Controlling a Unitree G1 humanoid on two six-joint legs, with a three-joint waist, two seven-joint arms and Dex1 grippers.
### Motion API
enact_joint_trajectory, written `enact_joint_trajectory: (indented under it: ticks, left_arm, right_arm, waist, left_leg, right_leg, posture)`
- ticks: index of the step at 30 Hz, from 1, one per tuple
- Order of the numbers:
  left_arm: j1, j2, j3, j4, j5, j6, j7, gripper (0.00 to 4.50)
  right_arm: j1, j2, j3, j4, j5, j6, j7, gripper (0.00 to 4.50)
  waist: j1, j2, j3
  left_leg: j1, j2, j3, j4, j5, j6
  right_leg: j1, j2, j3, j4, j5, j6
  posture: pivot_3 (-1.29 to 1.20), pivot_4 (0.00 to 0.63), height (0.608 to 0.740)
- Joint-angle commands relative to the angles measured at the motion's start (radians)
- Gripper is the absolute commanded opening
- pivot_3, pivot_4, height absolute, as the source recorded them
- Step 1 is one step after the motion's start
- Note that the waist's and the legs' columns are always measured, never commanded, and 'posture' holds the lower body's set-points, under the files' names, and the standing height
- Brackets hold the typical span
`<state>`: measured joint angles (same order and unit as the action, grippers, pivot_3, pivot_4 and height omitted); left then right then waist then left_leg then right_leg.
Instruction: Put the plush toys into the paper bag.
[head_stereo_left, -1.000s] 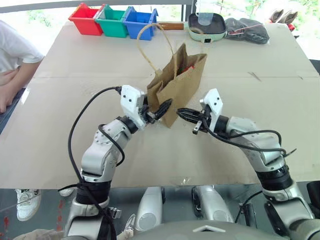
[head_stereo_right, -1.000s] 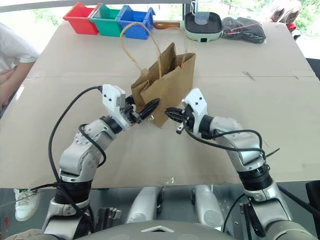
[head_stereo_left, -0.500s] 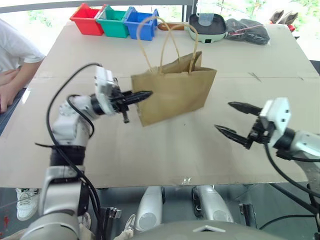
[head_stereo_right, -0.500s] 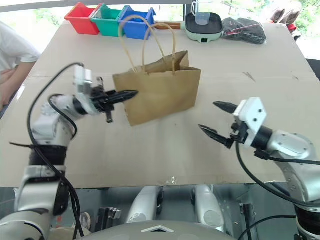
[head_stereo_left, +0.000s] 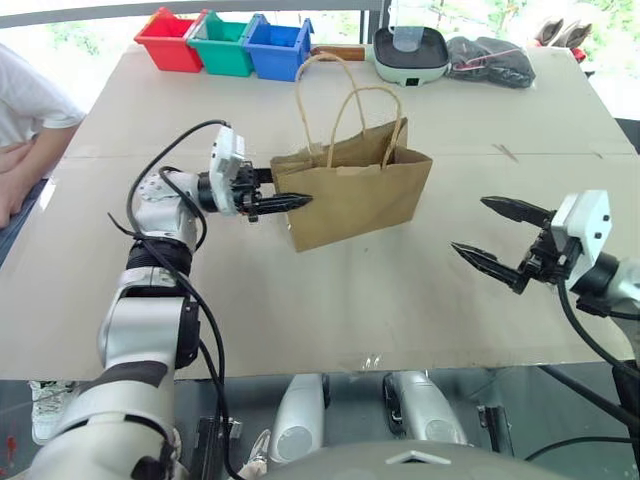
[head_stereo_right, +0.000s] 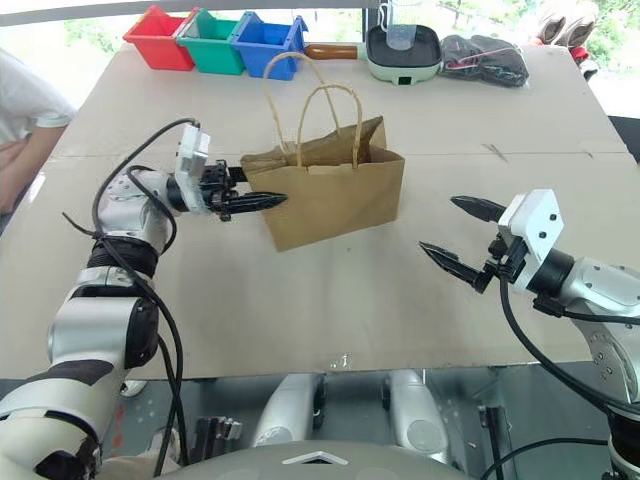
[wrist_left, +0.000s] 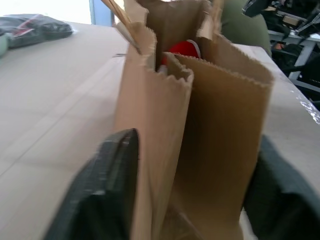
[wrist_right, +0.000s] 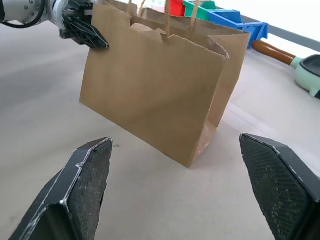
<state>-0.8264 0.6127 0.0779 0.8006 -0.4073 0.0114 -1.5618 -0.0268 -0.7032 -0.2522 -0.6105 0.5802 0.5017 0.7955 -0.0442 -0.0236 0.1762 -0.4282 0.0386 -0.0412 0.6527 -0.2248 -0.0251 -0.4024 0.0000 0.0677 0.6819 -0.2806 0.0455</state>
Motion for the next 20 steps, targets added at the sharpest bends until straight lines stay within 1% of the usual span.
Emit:
enact_joint_trajectory:
  ticks: [1,3,4,5,7,9,11,14,18,19,20]
  left_arm:
    - [0.209,0.072,0.124,-0.363,-0.119,0.232,0.152,3.21]
    - [0.343,0.09,0.181,-0.561,-0.179,0.343,0.242,3.21]
    - [0.448,0.094,0.231,-0.693,-0.213,0.41,0.316,3.21]
    - [0.52,0.096,0.265,-0.785,-0.237,0.458,0.371,3.21]
    - [0.722,0.082,0.356,-1.021,-0.317,0.574,0.489,3.21]
    - [0.85,0.081,0.402,-1.149,-0.352,0.614,0.533,3.21]
    - [0.927,0.081,0.434,-1.21,-0.359,0.624,0.581,3.21]
    - [1.042,0.086,0.482,-1.26,-0.33,0.595,0.601,3.21]
    - [1.119,0.096,0.512,-1.277,-0.309,0.559,0.597,3.21]
    - [1.128,0.096,0.523,-1.278,-0.34,0.575,0.594,3.21]
    - [1.137,0.1,0.521,-1.278,-0.335,0.573,0.598,3.21]
  right_arm:
    - [0.024,-0.034,-0.016,-0.01,-0.021,-0.032,0.018,3.95]
    - [0.05,-0.044,-0.032,-0.015,-0.024,-0.036,0.022,3.95]
    - [0.076,-0.056,-0.06,-0.014,-0.024,-0.032,0.026,3.95]
    - [0.095,-0.064,-0.08,-0.012,-0.024,-0.03,0.029,3.95]
    - [0.163,-0.088,-0.151,0.001,-0.027,-0.021,0.047,3.95]
    - [0.216,-0.103,-0.187,-0.001,-0.033,-0.024,0.061,3.95]
    - [0.245,-0.106,-0.212,-0.004,-0.028,-0.022,0.058,3.95]
    - [0.283,-0.122,-0.254,-0.005,-0.021,-0.011,0.074,3.95]
    - [0.285,-0.129,-0.268,-0.015,0.014,0.016,0.074,3.95]
    - [0.282,-0.132,-0.268,-0.016,0.023,0.027,0.075,3.95]
    - [0.281,-0.135,-0.265,-0.019,0.025,0.03,0.074,3.95]
  waist:
    - [-0.005,0.001,0.0]
    - [0.002,0.001,0.0]
    - [0.006,0.001,0.0]
    - [0.01,0.001,0.0]
    - [0.016,0.001,0.0]
    - [0.022,0.0,0.0]
    - [0.034,0.0,0.0]
    - [0.035,0.002,0.0]
    - [0.028,0.002,0.0]
    - [0.028,0.001,0.0]
    - [0.028,0.001,0.0]
  left_leg:
    - [0.001,0.0,0.0,0.0,0.0,0.0]
    - [0.001,0.001,0.0,-0.001,0.0,0.0]
    - [0.001,0.002,-0.001,-0.001,0.0,0.0]
    - [0.0,0.002,-0.001,-0.001,0.0,0.0]
    - [0.001,0.002,-0.002,0.0,0.0,0.0]
    - [0.002,0.002,-0.001,0.0,0.0,0.0]
    - [0.008,0.001,0.0,0.0,0.0,0.0]
    - [0.017,0.001,0.001,-0.001,0.0,0.0]
    - [0.022,0.002,0.007,-0.002,0.0,0.0]
    - [0.022,0.002,0.007,-0.002,-0.001,0.0]
    - [0.022,0.002,0.007,-0.002,-0.001,0.0]
  right_leg:
    - [0.0,0.0,0.0,0.0,0.0,0.0]
    - [0.0,-0.001,0.0,0.001,0.0,0.0]
    - [0.0,-0.001,-0.001,0.001,0.0,0.0]
    - [0.0,-0.001,-0.001,0.001,0.0,0.0]
    - [0.002,-0.004,-0.002,0.001,0.0,0.0]
    - [0.004,-0.005,-0.001,-0.001,0.0,0.0]
    - [0.009,-0.005,-0.001,-0.002,0.0,0.0]
    - [0.017,-0.003,-0.001,-0.003,-0.005,-0.001]
    - [0.02,-0.002,0.004,-0.003,-0.005,0.0]
    - [0.02,-0.002,0.004,-0.003,-0.005,0.0]
    - [0.02,-0.002,0.004,-0.003,-0.005,0.0]
  posture:
    - [0.0,0.15,0.74]
    - [0.0,0.15,0.74]
    - [0.0,0.15,0.74]
    - [0.0,0.15,0.74]
    - [0.0,0.15,0.74]
    - [0.0,0.15,0.74]
    - [0.0,0.15,0.74]
    - [0.0,0.15,0.74]
    - [0.0,0.15,0.74]
    - [0.0,0.15,0.74]
    - [0.0,0.15,0.74]
